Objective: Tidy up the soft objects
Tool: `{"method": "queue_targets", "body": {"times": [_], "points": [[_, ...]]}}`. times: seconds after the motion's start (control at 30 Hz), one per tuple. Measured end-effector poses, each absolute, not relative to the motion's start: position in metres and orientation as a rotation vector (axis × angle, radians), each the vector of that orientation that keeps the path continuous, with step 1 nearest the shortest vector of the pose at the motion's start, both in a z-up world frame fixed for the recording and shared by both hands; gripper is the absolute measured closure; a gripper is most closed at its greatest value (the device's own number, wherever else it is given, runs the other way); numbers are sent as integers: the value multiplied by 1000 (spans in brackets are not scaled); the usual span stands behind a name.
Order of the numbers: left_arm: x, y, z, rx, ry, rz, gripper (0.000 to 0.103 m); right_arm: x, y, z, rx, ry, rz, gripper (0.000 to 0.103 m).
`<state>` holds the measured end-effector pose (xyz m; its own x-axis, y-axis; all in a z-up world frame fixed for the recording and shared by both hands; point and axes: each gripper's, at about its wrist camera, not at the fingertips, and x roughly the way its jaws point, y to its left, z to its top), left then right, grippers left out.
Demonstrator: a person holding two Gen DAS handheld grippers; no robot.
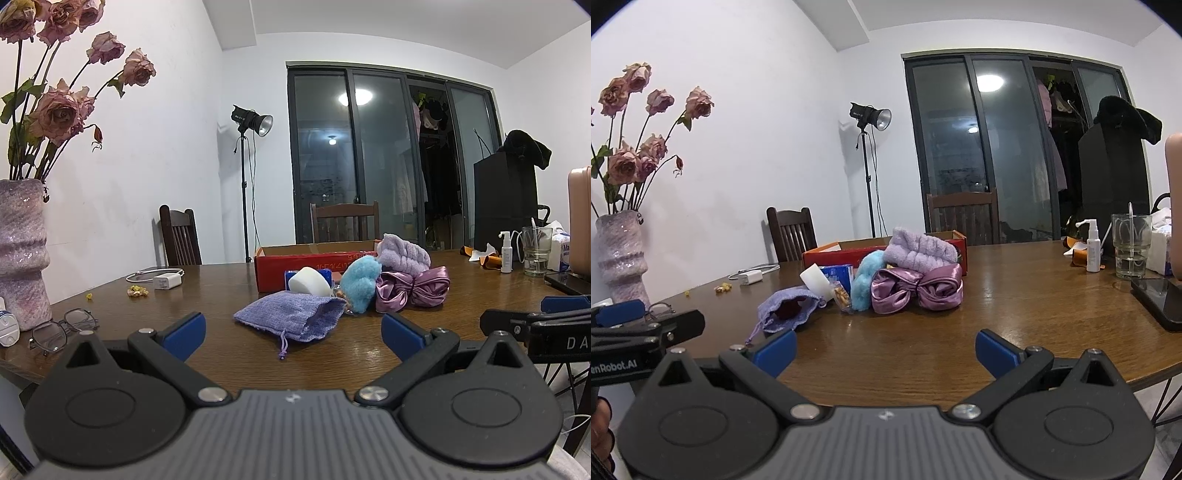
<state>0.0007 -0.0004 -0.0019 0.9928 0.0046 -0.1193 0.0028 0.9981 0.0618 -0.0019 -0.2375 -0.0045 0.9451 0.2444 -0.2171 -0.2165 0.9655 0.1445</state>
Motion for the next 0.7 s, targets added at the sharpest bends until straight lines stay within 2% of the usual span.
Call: {"method": "queue_targets", "body": {"times": [0.7], "points": [[5, 4, 3, 59, 122, -1, 0, 1, -237, -1, 111, 228, 250, 0]]}}
